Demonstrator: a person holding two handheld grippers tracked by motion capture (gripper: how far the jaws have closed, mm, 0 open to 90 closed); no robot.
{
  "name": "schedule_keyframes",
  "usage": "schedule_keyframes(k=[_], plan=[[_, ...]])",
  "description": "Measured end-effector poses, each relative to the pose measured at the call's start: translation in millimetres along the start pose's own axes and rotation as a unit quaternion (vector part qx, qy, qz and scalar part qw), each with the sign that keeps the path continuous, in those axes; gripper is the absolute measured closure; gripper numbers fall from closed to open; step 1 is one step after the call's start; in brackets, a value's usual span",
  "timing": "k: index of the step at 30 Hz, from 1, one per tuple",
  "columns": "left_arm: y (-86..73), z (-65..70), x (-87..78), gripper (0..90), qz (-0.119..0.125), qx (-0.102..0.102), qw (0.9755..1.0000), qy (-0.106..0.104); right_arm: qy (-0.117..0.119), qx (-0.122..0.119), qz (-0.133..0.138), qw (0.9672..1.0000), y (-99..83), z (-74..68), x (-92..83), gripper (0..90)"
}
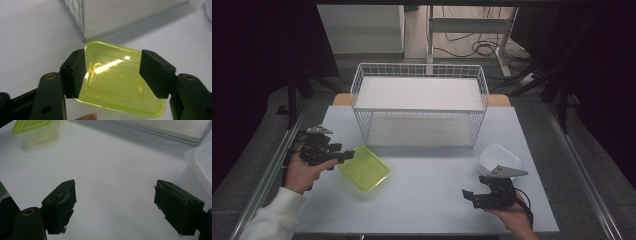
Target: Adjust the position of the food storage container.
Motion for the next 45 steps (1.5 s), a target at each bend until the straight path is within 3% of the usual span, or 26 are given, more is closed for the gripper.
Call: schedule_keyframes(k=[10, 14, 18, 23, 26, 32, 36, 45], plan=[[3.9, -26.4, 19.5, 46.8, -0.044, -0.01, 0.9987, 0.024, 0.0, -0.001, -0.004, 1.0, -1.4, -0.2, 0.4, 17.6], [4.8, -34.6, 26.4, 55.5, -0.062, -0.016, 0.9976, 0.026, 0.0, -0.001, -0.006, 1.0, -2.0, 0.0, 1.3, 17.6], [5.1, -42.5, 36.3, 75.8, -0.091, -0.005, 0.9952, 0.036, -0.001, -0.002, -0.008, 1.0, -2.8, -0.2, 2.4, 17.6], [4.8, -45.9, 42.4, 85.2, -0.103, -0.002, 0.9934, 0.049, -0.001, -0.005, -0.01, 0.9999, -3.5, -0.2, 3.0, 17.5], [2.4, -49.6, 46.7, 88.2, -0.113, -0.001, 0.9918, 0.06, -0.002, -0.007, -0.013, 0.9999, -4.1, -0.5, 3.4, 17.4], [-3.6, -51.1, 51.0, 90.0, -0.125, 0.003, 0.9903, 0.059, -0.002, -0.009, -0.013, 0.9999, -4.5, -1.3, 4.1, 17.3], [-6.3, -52.2, 51.4, 90.0, -0.127, 0.006, 0.9899, 0.061, -0.005, -0.022, -0.008, 0.9997, -3.0, -3.3, 3.5, 17.3], [-9.0, -52.0, 49.5, 90.0, -0.125, 0.0, 0.9908, 0.052, -0.002, -0.022, -0.009, 0.9997, -3.4, -3.8, 4.4, 17.3]])
Point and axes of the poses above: each handheld gripper's, and its own axes: x roughly forward along the jaws, y roughly out of its top, z roughly to its right, the point moved 5 cm from there along x, roughly forward along the jaws, and after that the axes turned 5 degrees about -x, right-handed, at the moved point
